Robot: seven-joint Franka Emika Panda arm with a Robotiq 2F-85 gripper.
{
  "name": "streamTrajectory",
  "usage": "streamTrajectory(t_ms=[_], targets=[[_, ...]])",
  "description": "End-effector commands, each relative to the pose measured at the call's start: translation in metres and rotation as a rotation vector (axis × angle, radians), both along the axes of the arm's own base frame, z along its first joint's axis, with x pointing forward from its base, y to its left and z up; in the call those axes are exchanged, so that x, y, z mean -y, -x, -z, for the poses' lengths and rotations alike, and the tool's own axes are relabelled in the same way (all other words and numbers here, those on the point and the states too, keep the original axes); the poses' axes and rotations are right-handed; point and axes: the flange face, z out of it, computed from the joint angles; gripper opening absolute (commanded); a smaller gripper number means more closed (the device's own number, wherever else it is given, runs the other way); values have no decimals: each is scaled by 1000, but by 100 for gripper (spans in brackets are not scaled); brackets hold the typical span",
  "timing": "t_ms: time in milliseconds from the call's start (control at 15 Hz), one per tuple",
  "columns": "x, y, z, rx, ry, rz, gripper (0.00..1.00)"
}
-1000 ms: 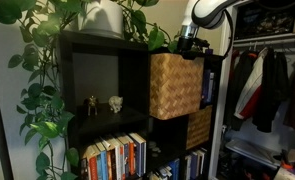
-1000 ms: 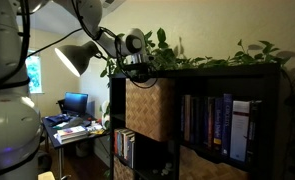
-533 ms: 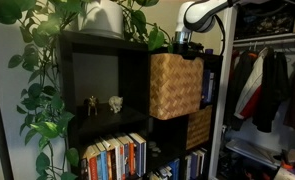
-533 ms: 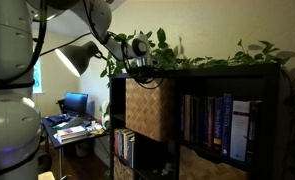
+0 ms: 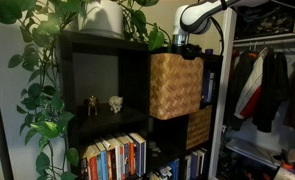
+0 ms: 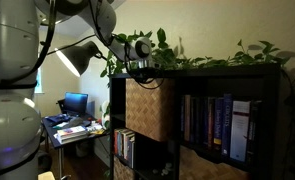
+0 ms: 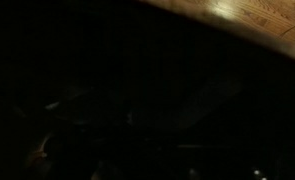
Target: Open the drawer, take out the black object then close the drawer.
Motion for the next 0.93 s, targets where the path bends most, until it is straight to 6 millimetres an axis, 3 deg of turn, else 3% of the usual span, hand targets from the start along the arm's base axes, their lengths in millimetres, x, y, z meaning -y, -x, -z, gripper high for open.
streamTrajectory(t_ms=[0,200,600,867], targets=[[6,-3,2,-32,13,1,68],[7,0,-6,-28,10,52,46],[3,12,-46,-27,-65,122,9],[4,24,-92,-8,-103,178,2]])
